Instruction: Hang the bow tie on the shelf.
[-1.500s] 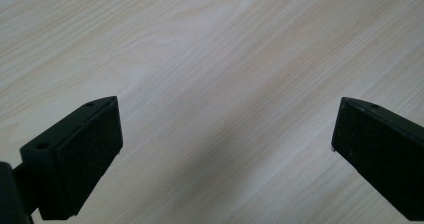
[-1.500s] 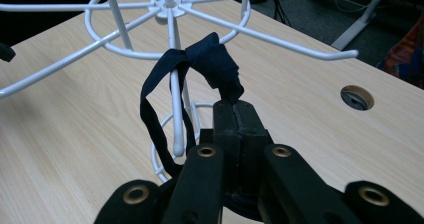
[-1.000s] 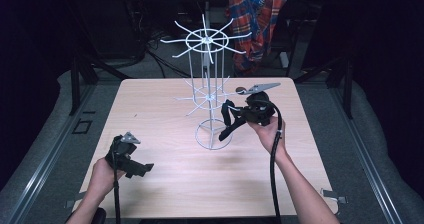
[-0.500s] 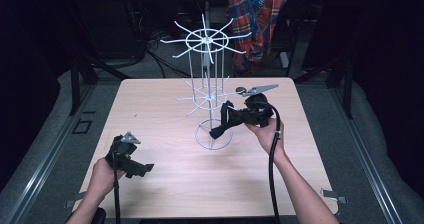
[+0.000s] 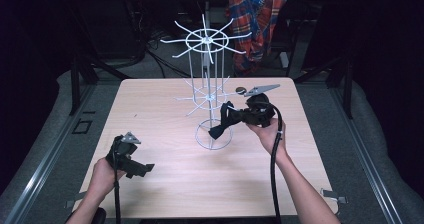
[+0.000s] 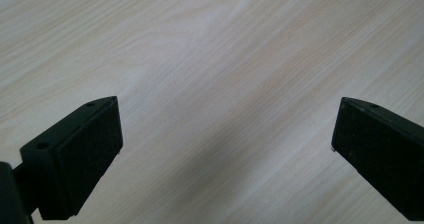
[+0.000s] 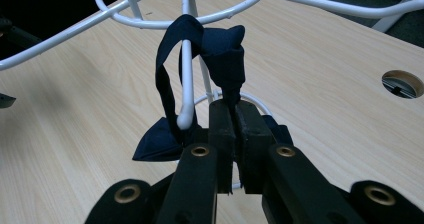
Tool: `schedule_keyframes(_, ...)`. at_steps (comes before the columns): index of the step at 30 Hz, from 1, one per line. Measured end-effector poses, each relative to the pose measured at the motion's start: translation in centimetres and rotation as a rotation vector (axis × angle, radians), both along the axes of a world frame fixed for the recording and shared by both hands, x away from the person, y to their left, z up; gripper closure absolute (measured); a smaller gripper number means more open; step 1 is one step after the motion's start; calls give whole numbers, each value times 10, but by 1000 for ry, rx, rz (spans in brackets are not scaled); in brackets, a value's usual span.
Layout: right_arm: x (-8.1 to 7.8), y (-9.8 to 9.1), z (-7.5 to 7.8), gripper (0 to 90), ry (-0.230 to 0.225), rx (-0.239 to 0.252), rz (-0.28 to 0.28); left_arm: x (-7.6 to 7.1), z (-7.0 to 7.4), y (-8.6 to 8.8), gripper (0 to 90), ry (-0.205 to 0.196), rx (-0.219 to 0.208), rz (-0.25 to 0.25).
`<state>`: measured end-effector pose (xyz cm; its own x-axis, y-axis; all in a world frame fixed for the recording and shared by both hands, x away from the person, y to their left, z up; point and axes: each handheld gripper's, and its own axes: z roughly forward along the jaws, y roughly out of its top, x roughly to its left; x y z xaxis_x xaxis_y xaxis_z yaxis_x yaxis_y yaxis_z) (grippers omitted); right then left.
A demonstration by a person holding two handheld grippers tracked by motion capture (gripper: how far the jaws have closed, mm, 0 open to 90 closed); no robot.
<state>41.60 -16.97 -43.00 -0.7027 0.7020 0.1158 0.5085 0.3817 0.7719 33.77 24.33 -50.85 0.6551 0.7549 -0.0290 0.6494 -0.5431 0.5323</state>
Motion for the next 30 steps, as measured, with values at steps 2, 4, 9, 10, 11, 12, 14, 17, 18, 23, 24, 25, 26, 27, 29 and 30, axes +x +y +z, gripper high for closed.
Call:
schedule_keyframes(2,-1,0,2,857,4,-4,3,0,0,0,0,-1,-2,-1)
schedule_keyframes(4,-3,-1,3,849,1,-6,7,0,0,0,0,-1,0,0)
schedule_keyframes(9,-7,-4,7,817,6,-16,13,0,0,0,0,-2,2,-1)
schedule_keyframes(10,-8,-5,7,807,3,-15,14,0,0,0,0,-1,2,-1)
schedule_keyframes(11,-9,-6,8,793,-4,-25,9,0,0,0,0,-1,2,-1)
schedule_keyframes(12,-11,-6,10,777,-12,-41,2,0,0,0,0,-2,3,-1)
schedule_keyframes(14,-13,-7,12,749,-22,-52,-8,0,0,0,0,-2,2,-1)
schedule_keyframes(17,-16,-11,14,699,-32,-73,-24,0,0,0,0,-3,2,-1)
schedule_keyframes(18,-17,-13,15,676,-35,-81,-32,0,0,0,0,-3,3,-1)
schedule_keyframes(23,-21,-24,18,586,-43,-85,-63,0,1,-1,0,-4,4,-4)
schedule_keyframes(24,-22,-26,18,577,-46,-86,-68,0,1,-1,0,-4,4,-4)
schedule_keyframes(25,-23,-28,19,559,-48,-89,-75,0,1,-1,0,-4,3,-3)
schedule_keyframes(26,-23,-31,20,541,-47,-93,-84,0,1,-1,0,-5,3,-3)
schedule_keyframes(27,-24,-33,20,525,-52,-89,-90,0,1,-1,0,-5,3,-3)
schedule_keyframes(29,-25,-38,21,492,-53,-87,-108,0,1,-1,0,-4,2,-4)
schedule_keyframes(30,-26,-40,22,472,-52,-90,-113,0,1,-1,0,-4,2,-3)
